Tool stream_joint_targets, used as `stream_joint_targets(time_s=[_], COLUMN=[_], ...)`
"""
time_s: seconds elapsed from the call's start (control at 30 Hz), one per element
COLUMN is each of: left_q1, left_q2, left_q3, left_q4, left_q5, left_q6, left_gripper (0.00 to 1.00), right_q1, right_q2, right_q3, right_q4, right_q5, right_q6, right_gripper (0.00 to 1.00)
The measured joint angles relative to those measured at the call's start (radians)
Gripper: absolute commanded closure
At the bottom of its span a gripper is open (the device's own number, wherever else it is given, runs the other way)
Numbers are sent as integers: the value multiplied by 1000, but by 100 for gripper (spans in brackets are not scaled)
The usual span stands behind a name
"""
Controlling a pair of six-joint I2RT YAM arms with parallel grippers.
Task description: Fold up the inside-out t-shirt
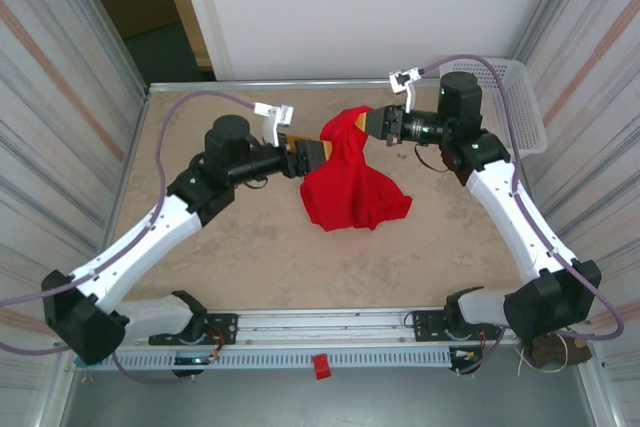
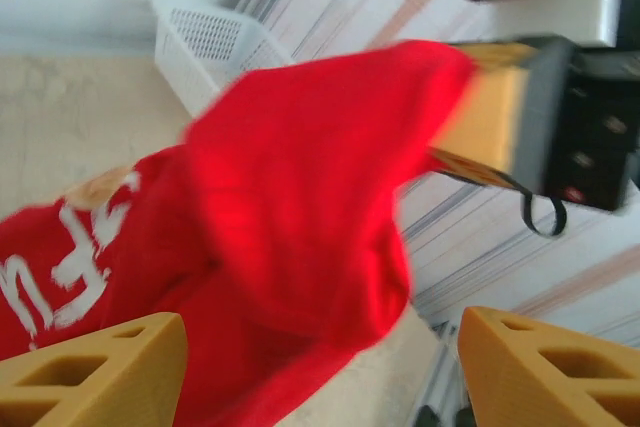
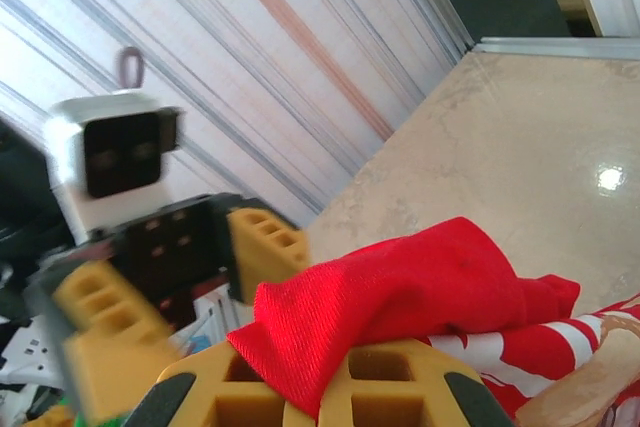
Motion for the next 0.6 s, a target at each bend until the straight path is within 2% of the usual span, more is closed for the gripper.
stream_joint_targets(time_s=[0.13,0.27,0.33,0.4,0.6], left_q1=[-73,-101,-103,-103,-89], left_q2=[40,118,152,177,203], left_q3=[96,191,219,234,246], left_q4=[-79,-133,-158,-176,-210], left_q5=[-137,-209,-233,-246,-243], left_q6=[184,322,375,411,476], left_gripper=[26,26,30,39,78], right_q1=[14,33,42,48,48], right_q2=[0,0,0,0,0], right_q3=[0,0,0,0,0], right_q4=[-3,-19,-27,-34,-54], right_q5=[1,4,7,8,26], right_q6=[-1,-2,-2,-5,-13], right_gripper=[100,100,100,100,100])
